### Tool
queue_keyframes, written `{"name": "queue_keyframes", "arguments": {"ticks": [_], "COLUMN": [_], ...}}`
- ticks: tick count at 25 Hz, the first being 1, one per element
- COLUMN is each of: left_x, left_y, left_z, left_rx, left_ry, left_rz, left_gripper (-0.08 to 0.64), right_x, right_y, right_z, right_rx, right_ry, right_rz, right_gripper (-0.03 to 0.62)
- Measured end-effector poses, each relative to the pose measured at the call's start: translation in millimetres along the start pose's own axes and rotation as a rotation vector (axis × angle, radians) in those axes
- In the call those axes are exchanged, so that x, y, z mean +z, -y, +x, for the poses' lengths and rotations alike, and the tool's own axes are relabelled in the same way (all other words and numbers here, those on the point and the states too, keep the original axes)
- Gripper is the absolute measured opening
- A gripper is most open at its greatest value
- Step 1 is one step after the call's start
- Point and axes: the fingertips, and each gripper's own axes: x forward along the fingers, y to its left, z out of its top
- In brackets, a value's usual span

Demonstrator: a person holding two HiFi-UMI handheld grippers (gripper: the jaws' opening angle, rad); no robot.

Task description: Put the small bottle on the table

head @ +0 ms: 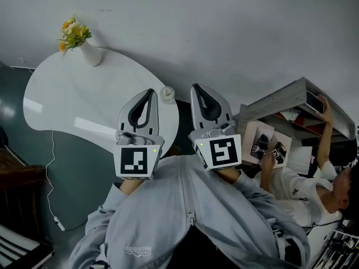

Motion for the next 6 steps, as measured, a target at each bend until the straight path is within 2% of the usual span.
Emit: {"name": "queue_keyframes", "arguments": {"ticks": [6], "left_x": [2], "left_y": [14], "left_z": [4], "left_rx": [-0.01], "left_ry": [0.007], "left_rz": [0.014], "left_gripper": [0.008], "right_x": [-4], "right_y": [4], "right_z": [-3], "right_rx": [0.016], "right_ry": [0.003], "right_rz": [0.009], "right_gripper": [0.026]}}
